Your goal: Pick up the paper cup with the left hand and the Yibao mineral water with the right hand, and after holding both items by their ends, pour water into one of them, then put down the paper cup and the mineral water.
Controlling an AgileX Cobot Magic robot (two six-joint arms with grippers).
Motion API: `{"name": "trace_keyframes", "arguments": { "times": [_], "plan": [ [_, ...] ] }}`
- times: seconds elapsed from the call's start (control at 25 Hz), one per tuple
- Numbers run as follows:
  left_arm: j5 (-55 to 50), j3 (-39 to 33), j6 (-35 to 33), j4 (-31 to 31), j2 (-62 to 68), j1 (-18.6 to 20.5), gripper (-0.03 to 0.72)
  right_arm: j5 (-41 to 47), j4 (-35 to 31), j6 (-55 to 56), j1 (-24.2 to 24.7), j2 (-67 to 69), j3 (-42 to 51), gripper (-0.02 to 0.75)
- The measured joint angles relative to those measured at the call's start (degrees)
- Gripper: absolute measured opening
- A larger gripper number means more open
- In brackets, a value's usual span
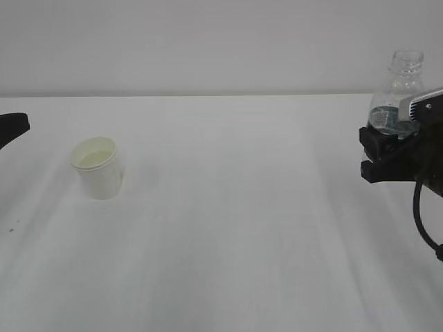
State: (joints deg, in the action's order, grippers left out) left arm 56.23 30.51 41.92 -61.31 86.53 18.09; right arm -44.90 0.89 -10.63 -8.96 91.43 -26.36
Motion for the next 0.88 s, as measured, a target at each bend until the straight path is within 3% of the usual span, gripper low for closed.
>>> {"name": "trace_keyframes", "arguments": {
  "times": [0.32,0.88],
  "plan": [
    [0.0,0.0,0.0,-0.1,0.0,0.0,0.535,-12.28,-2.31,6.93,0.0,9.02,0.42,0.426],
    [0.0,0.0,0.0,-0.1,0.0,0.0,0.53,-18.88,-2.43,9.39,0.0,14.75,0.42,0.426]
  ]
}}
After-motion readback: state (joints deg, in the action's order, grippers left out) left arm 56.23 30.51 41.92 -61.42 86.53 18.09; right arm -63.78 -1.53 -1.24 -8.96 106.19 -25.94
